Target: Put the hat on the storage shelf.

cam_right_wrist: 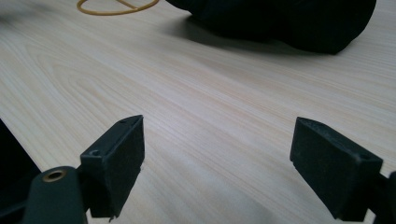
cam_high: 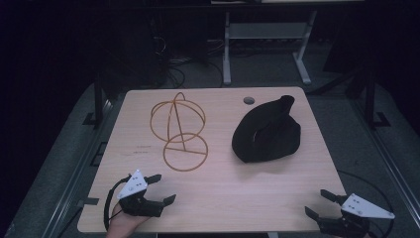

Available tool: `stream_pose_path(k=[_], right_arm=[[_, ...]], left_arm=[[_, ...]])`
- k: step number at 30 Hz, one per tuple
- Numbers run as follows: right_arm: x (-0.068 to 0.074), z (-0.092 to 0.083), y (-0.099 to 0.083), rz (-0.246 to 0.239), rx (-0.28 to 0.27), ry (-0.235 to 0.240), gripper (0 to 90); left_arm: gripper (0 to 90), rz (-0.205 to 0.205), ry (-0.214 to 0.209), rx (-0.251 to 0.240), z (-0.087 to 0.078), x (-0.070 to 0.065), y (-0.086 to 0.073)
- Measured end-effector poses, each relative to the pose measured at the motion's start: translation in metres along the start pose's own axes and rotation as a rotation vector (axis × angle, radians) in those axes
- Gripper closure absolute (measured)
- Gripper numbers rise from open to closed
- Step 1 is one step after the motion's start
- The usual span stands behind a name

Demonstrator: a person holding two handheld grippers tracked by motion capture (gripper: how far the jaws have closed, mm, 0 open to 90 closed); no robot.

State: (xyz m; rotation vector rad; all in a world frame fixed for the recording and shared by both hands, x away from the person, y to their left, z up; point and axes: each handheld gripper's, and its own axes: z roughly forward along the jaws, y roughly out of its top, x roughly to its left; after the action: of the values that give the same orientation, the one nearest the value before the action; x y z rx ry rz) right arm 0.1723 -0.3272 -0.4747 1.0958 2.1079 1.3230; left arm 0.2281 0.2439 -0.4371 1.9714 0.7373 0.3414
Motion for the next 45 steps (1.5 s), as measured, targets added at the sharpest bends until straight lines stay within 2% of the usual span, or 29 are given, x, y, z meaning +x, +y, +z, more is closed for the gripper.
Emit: stream_pose_path(k=[9,17,24,33,36,45], right_arm=[[-0.002,-0.001,0.000,0.018,-0.013,0.009,16.6],[-0.003,-0.005,0.000,0.026,-0.034,-0.001,16.6],[-0.001,-0.004,0.002,0.025,-0.033,0.006,16.4],[-0.001,-0.003,0.003,0.021,-0.036,0.008,16.3],[-0.001,-0.003,0.003,0.021,-0.035,0.010,16.2],[-0.002,-0.004,0.005,0.024,-0.045,0.012,16.1]], left_arm=[[14.1,0.008,-0.053,0.017,0.019,-0.010,0.014],[14.1,0.052,-0.096,0.022,0.039,-0.022,0.029],[14.2,0.068,-0.115,0.009,0.052,-0.028,0.043],[14.4,0.106,-0.158,0.004,0.083,-0.041,0.067],[14.5,0.132,-0.172,0.010,0.095,-0.045,0.076],[14.7,0.157,-0.203,0.000,0.129,-0.056,0.104]])
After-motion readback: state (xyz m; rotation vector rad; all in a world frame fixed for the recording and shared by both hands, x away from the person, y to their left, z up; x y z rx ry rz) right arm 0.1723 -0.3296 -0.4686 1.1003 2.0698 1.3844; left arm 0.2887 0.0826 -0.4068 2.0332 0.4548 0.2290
